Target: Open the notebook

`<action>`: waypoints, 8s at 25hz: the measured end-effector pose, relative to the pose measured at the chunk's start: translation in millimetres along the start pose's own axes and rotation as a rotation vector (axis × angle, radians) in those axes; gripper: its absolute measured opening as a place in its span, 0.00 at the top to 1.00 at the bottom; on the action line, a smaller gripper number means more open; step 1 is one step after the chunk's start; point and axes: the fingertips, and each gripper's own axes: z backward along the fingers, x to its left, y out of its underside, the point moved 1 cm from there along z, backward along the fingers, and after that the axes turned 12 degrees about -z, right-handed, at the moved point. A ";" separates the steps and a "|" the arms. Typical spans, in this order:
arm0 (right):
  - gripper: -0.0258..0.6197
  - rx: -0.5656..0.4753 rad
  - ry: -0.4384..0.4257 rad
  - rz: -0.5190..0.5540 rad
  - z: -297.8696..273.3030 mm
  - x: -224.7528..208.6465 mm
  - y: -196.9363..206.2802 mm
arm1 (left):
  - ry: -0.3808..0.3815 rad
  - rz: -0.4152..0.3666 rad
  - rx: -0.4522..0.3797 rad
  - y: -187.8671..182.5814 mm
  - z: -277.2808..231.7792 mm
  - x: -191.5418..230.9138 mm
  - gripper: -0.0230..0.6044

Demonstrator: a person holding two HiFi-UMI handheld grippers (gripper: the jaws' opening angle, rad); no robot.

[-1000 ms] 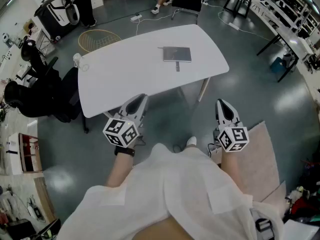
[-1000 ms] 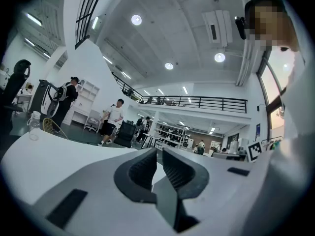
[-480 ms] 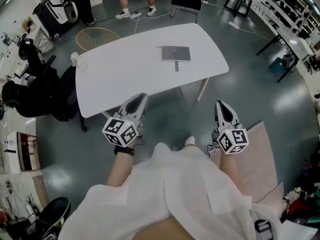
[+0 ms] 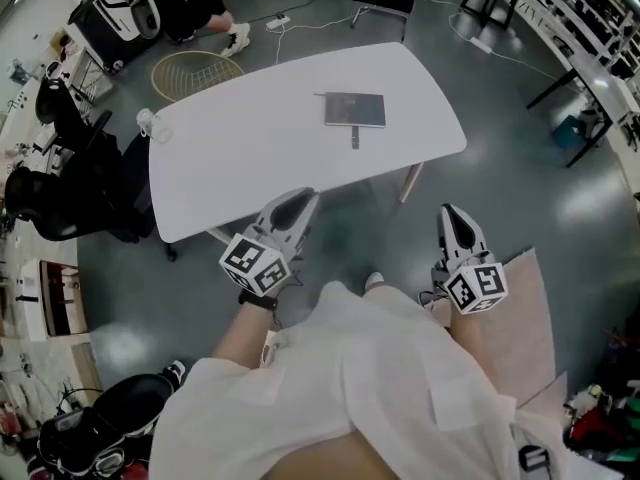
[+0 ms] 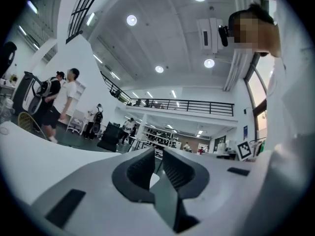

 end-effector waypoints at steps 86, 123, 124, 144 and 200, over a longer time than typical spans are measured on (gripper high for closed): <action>0.93 0.139 0.121 -0.112 -355.7 -276.3 -31.2 | 0.827 -0.916 1.044 378.5 -387.2 227.3 0.56; 0.93 0.157 0.068 -0.135 -356.2 -270.7 -30.6 | 0.586 -1.023 0.927 291.9 -415.8 245.0 0.56; 0.93 0.159 0.064 -0.135 -356.8 -269.9 -30.9 | 0.587 -1.025 0.926 289.6 -416.6 246.0 0.57; 0.93 0.133 0.097 -0.151 -346.8 -283.8 -38.6 | 0.635 -0.956 1.031 283.9 -451.1 270.4 0.93; 0.93 0.236 0.001 -0.083 -430.1 -266.9 -43.5 | 0.401 -0.703 0.859 234.6 -545.8 364.3 0.65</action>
